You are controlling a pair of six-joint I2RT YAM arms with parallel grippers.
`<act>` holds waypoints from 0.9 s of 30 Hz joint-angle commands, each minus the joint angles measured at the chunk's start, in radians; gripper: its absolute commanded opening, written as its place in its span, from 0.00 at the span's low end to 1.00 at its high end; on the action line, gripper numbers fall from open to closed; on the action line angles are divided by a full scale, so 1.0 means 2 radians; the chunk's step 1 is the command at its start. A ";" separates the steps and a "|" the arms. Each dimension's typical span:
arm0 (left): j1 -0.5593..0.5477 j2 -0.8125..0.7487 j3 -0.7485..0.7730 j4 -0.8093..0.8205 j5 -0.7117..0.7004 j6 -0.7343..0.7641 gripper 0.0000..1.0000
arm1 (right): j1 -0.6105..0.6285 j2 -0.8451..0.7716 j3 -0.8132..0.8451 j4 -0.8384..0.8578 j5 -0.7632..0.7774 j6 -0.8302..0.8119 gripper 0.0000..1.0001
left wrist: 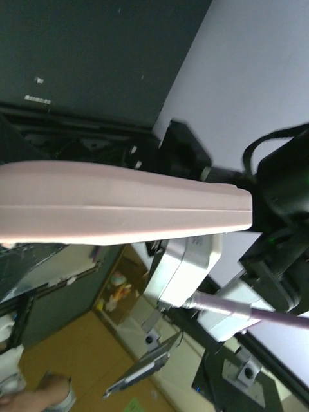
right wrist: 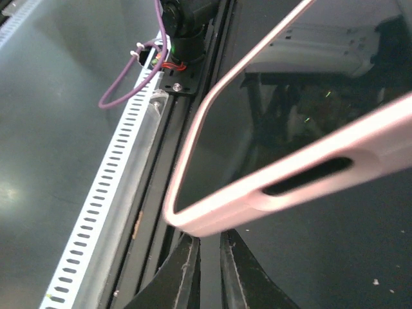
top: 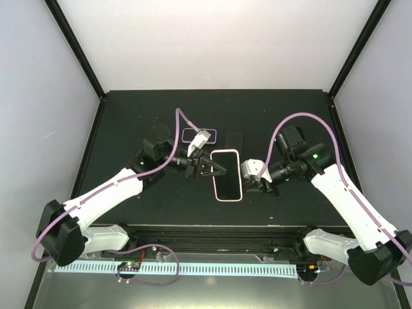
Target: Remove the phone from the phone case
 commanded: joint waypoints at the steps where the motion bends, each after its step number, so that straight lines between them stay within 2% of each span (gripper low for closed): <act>1: -0.007 -0.004 0.018 0.036 0.045 -0.022 0.02 | 0.000 0.016 0.030 -0.003 0.004 -0.046 0.13; 7: -0.006 -0.007 0.032 -0.011 0.046 0.011 0.02 | 0.000 0.026 0.040 -0.010 0.001 -0.049 0.15; 8: -0.005 -0.010 0.036 -0.029 0.041 0.025 0.02 | 0.000 0.027 0.041 -0.015 -0.003 -0.051 0.18; 10: 0.000 -0.020 0.047 -0.077 0.023 0.065 0.01 | 0.000 0.023 0.040 -0.025 -0.016 -0.049 0.34; 12: 0.004 -0.029 0.055 -0.124 -0.010 0.109 0.02 | 0.000 0.013 0.027 -0.023 -0.034 -0.035 0.44; 14: 0.006 -0.041 0.047 -0.127 -0.049 0.129 0.02 | 0.000 0.001 -0.002 0.022 -0.060 0.041 0.59; 15: 0.006 -0.047 0.041 -0.120 -0.061 0.131 0.02 | 0.000 -0.001 -0.011 0.040 -0.069 0.073 0.62; 21: 0.006 -0.056 0.018 -0.074 -0.077 0.115 0.02 | 0.001 -0.003 -0.016 0.092 -0.074 0.149 0.63; 24: 0.006 -0.054 0.017 -0.071 -0.072 0.113 0.02 | 0.001 0.006 -0.005 0.087 -0.071 0.141 0.61; 27: 0.006 -0.052 0.019 -0.071 -0.066 0.111 0.02 | 0.002 0.017 0.008 0.047 -0.087 0.089 0.56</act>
